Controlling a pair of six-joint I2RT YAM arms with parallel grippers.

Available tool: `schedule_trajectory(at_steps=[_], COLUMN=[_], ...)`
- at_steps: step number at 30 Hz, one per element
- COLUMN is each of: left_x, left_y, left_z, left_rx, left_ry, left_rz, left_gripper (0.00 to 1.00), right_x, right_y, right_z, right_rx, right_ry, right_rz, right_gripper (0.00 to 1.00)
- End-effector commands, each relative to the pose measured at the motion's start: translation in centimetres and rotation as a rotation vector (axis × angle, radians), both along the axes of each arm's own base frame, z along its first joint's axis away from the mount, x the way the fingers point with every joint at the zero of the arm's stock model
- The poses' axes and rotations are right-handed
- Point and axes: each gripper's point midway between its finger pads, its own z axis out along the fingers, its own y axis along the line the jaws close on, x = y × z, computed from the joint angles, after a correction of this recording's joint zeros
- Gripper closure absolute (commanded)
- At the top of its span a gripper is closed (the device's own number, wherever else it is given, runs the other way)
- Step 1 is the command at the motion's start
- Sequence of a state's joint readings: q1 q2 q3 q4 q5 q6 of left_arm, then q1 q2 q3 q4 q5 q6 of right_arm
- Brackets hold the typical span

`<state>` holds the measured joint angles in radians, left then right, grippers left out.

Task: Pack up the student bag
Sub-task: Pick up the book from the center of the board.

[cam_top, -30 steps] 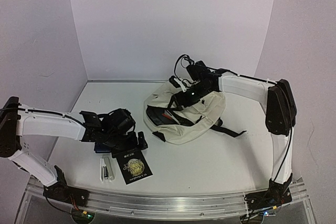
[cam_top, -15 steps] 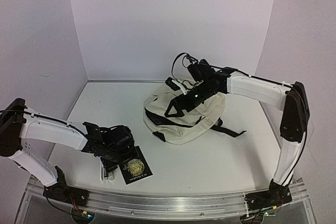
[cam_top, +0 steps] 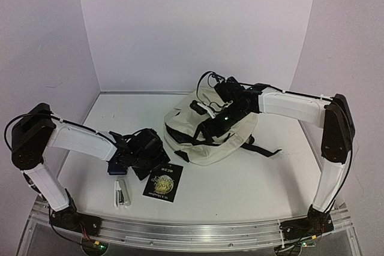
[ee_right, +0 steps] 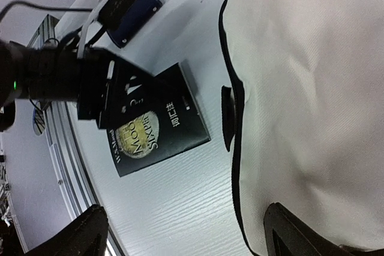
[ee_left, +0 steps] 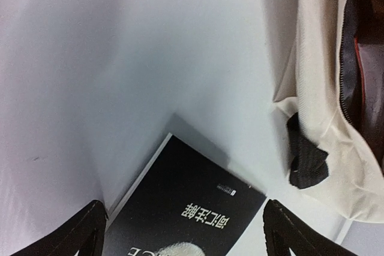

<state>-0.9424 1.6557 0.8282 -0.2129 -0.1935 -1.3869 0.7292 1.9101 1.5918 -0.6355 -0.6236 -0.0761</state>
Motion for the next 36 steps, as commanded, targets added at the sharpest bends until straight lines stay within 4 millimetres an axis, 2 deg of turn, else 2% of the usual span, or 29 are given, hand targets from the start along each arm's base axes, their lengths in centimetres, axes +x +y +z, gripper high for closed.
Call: schedule_trajectory(at_steps=[1, 4, 8, 11, 14, 17, 20, 24, 29, 36], left_x=[2.1, 3.0, 2.5, 1.2, -0.4, -1.8, -2.7, -2.9, -2.9, -3.5], left_y=[0.0, -0.3, -0.9, -1.0, 0.1, 1.4, 1.8, 0.7, -0.2, -0.7], left_z=[-2.0, -1.2, 0.1, 0.8, 0.8, 0.8, 0.3, -0.6, -1.8, -1.7], left_rx=[-0.044, -0.052, -0.075, -0.089, -0.074, -0.047, -0.034, -0.043, -0.049, -0.096], left_ry=[0.016, -0.017, -0.038, -0.021, 0.011, 0.041, 0.063, 0.085, 0.115, 0.106], left_rz=[-0.071, -0.114, -0.190, -0.263, -0.295, -0.311, -0.346, -0.413, -0.449, -0.479], left_gripper=[0.16, 0.23, 0.28, 0.29, 0.28, 0.27, 0.26, 0.26, 0.26, 0.29], right_x=[-2.6, -4.7, -7.9, -9.4, -10.4, -10.5, -10.3, -10.5, -9.4, -8.4], right_y=[-0.5, -1.0, -1.2, -0.9, -0.2, 1.0, 2.2, 3.7, 5.2, 5.4], right_z=[1.1, 0.3, -2.1, -4.1, -5.6, -6.4, -7.7, -9.8, -12.2, -15.7], right_rx=[0.042, 0.045, -0.007, -0.055, -0.090, -0.102, -0.104, -0.109, -0.101, -0.135], right_ry=[0.054, 0.117, 0.137, 0.132, 0.119, 0.099, 0.071, 0.055, 0.041, 0.077], right_rz=[0.042, 0.068, 0.131, 0.185, 0.229, 0.233, 0.223, 0.218, 0.144, 0.023], right_gripper=[0.14, 0.19, 0.25, 0.29, 0.34, 0.37, 0.38, 0.45, 0.62, 0.76])
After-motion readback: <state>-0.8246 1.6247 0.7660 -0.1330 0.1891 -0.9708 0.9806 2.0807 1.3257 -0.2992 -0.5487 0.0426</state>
